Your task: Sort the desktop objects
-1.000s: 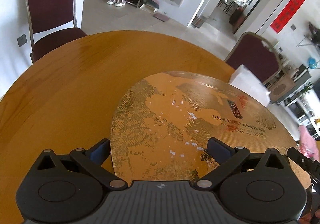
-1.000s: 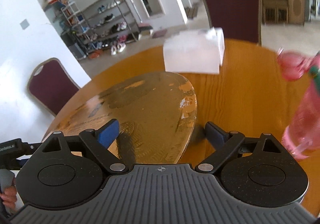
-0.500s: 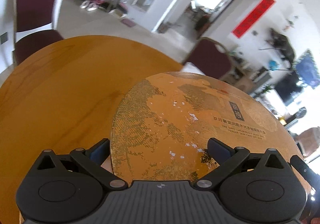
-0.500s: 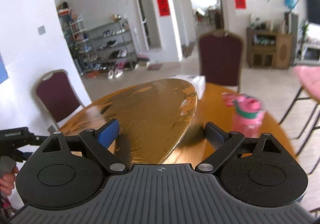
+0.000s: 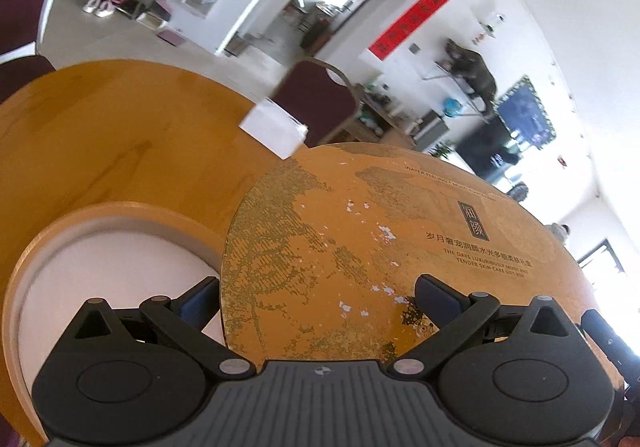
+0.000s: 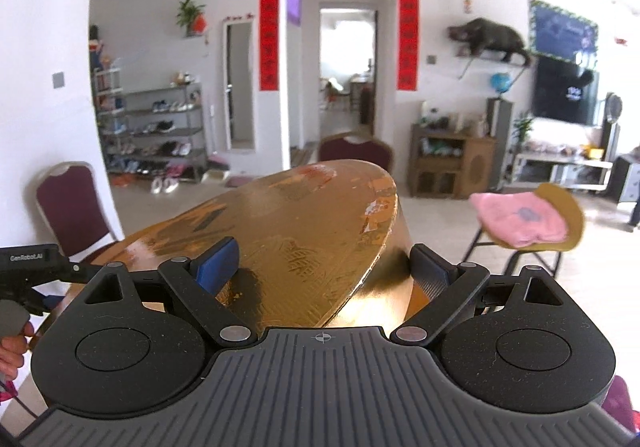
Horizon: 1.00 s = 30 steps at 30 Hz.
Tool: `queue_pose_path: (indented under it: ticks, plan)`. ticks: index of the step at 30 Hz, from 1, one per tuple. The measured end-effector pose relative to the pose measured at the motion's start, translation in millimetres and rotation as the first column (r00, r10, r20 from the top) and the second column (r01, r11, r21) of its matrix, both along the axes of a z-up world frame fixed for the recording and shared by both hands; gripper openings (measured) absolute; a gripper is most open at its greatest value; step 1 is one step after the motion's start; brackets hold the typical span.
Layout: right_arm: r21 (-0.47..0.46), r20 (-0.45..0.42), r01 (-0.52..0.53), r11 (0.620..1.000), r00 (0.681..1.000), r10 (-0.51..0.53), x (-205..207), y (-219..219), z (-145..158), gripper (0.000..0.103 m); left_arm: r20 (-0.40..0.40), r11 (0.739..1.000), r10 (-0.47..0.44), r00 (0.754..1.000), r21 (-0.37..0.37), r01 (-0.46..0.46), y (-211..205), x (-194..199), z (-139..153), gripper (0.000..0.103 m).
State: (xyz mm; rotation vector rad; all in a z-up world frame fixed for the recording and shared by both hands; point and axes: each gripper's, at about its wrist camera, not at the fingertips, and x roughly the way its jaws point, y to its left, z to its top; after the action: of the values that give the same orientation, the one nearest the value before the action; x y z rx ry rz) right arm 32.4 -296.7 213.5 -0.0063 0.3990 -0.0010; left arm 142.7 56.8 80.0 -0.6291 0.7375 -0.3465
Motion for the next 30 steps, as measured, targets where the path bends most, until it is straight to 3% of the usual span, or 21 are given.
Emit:
queue_pose_path:
  ticks: [6, 11, 20, 25, 30]
  plan:
    - [-0.045, 0.029, 0.043, 0.998, 0.999, -0.042, -55, -5, 23, 0.093, 0.015, 0.998, -0.046, 0.999, -0.038, 0.047, -20, -23, 0, 0.101]
    - [-0.035, 0.025, 0.048, 0.998, 0.999, -0.047, -79, -17, 26, 0.093, 0.006, 1.000, -0.025, 1.000, -0.003, 0.025, -27, -40, -6, 0.101]
    - [0.086, -0.059, -0.057, 0.995, 0.996, 0.062, -91, -47, -29, 0.093, -0.084, 0.991, 0.076, 0.994, 0.119, -0.066, -28, -70, -36, 0.101]
    - [0.177, -0.107, -0.117, 0.977, 0.985, 0.137, -79, -50, -78, 0.093, -0.101, 0.971, 0.159, 0.982, 0.197, -0.138, -15, -89, -42, 0.101]
    - [0.249, -0.116, -0.183, 0.951, 0.969, 0.217, -70, -53, -105, 0.093, -0.090, 0.944, 0.237, 0.967, 0.258, -0.207, -12, -110, -38, 0.101]
